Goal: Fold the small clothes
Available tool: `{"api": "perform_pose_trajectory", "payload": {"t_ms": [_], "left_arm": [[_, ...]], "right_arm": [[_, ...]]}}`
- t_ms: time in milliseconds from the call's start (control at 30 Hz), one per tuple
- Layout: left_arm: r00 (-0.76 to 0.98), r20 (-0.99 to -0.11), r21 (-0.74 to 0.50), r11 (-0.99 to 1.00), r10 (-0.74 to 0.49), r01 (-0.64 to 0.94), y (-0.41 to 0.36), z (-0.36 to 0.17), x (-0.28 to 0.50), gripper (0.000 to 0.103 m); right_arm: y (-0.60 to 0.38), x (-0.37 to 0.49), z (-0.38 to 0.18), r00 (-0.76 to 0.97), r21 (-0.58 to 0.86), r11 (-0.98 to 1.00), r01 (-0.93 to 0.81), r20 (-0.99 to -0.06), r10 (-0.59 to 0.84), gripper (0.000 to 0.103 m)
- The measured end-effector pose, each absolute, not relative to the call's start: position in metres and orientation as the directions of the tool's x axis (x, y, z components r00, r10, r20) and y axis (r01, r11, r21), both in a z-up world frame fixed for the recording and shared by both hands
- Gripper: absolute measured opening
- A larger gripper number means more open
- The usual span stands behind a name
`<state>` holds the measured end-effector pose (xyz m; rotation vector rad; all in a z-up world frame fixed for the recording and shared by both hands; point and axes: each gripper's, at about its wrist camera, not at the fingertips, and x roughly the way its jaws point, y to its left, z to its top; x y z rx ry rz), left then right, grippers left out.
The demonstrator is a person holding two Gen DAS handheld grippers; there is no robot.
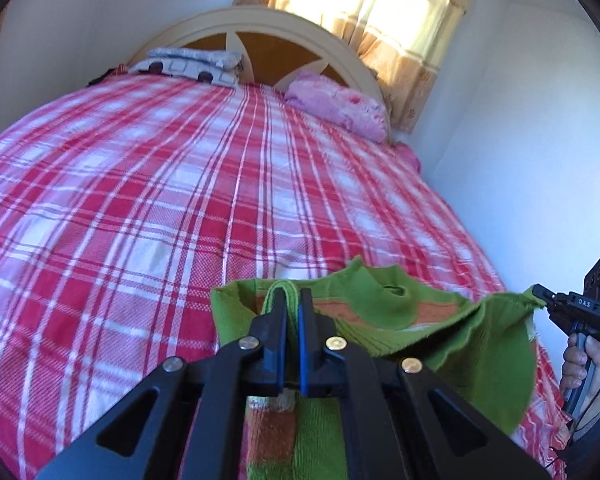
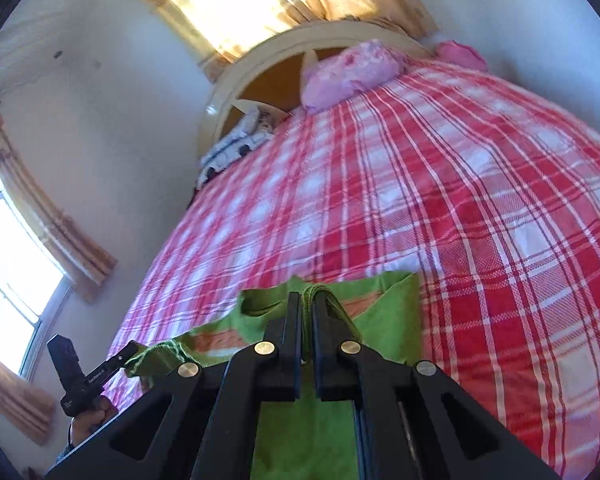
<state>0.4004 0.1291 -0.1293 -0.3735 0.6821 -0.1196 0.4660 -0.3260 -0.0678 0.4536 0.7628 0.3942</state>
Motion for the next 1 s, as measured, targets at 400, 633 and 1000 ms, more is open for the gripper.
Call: {"api": "perform_pose_trajectory", "payload": {"t_ms": [400, 633, 1000], "left_arm": [[0.756, -0.651, -0.266, 0.953, -0.069, -0.142, 0.139, -0.147, 0.402, 0.061], [0.74, -0.672, -0.151, 0.984, -0.035, -0.091, 0.11, -0.153, 0.355, 0.072], [0.698, -0.709, -0.019, 0.987, 0.1, -0.161, 0.102, -0.174, 0.35, 0.087]], "right_arm": [[-0.33, 0.524, -0.119, 0.667, 0.393, 0.913, -0.114, -0.651, 0.363, 0.078], [-0.309, 0.45, -0.108, 0.647, 0.24, 0.931, -0.274, -0.67, 0.363, 0.078], [-0.306, 0.442, -0.153, 0.573, -0.008, 0.986, -0.166, -0.815, 0.09, 0.078]]}}
